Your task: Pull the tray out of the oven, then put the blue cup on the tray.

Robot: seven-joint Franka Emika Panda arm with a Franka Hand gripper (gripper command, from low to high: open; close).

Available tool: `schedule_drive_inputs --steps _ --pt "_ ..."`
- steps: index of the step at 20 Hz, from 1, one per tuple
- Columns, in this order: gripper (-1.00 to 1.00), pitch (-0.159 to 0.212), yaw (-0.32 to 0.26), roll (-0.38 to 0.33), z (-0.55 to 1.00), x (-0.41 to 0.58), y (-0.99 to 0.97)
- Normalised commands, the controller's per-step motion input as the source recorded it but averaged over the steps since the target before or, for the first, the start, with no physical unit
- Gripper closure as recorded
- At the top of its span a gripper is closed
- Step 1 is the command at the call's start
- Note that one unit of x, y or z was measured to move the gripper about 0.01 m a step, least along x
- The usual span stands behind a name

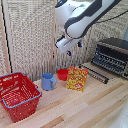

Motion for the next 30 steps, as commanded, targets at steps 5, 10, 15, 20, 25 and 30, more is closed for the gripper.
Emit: schedule_drive_inputs --steps 5,10,15,20,25,30 --pt "-1.00 0.000 0.116 -0.375 -0.14 0.000 -0.19" --pt "-1.00 0.000 0.101 -0.375 -0.12 0.000 -0.20" --pt "-1.00 0.000 0.068 -0.325 -0.07 -0.002 -0.47" --pt "-1.00 0.000 0.066 -0.239 -0.16 -0.003 -0.68" --pt "-1.00 -0.002 0.073 -0.146 -0.16 0.000 -0.80" --pt "-1.00 -0.010 0.050 -0.088 -0.02 0.000 -0.92"
